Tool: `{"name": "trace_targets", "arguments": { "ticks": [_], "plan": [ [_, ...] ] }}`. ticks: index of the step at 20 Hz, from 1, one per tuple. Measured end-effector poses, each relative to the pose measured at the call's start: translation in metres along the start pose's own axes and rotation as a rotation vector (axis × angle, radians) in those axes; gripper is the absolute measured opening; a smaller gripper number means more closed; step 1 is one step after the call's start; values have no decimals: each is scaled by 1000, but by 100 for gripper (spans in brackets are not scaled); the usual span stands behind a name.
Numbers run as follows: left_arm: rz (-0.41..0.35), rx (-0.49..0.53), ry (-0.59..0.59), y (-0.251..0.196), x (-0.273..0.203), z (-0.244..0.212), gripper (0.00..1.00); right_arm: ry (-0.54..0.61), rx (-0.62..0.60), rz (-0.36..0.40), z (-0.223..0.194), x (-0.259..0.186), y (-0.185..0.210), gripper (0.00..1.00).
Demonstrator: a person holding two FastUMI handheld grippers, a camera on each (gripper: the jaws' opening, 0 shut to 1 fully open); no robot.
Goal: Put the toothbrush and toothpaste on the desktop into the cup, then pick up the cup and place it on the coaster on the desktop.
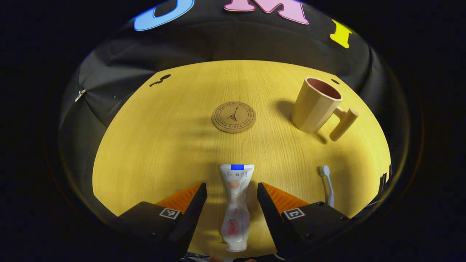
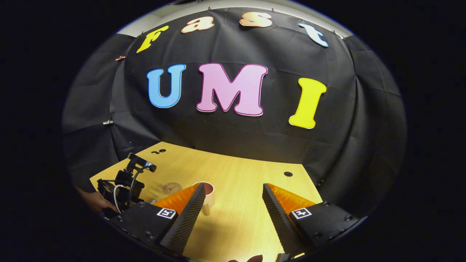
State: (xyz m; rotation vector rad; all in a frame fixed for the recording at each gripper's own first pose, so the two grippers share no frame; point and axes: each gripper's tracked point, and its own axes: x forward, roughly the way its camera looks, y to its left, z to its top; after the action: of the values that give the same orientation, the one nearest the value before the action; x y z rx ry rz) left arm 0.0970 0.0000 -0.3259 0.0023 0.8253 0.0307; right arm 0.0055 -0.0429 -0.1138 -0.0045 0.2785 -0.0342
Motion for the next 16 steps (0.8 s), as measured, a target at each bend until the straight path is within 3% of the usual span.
{"name": "trace_targets", "arguments": {
  "ticks": [5, 8, 9, 11, 12, 16],
  "plan": [
    [-28, 36, 16, -8, 9, 1, 84, 13, 14, 1, -5, 3, -6, 98],
    [-35, -10, 51, -7, 10, -2, 80, 9, 24, 2, -3, 5, -6, 98],
    [-28, -21, 57, -4, 10, -3, 69, 5, 28, 0, -1, 5, -6, 98],
    [-20, -33, 65, -1, 10, -4, 61, -6, 40, -1, 0, 5, -8, 98],
    [-21, -24, 72, -1, 10, -4, 51, -6, 47, -1, -1, 5, -8, 98],
    [-27, 40, 110, -4, 9, -6, 37, 17, 89, -4, -17, 5, -11, 98]
  ]
}}
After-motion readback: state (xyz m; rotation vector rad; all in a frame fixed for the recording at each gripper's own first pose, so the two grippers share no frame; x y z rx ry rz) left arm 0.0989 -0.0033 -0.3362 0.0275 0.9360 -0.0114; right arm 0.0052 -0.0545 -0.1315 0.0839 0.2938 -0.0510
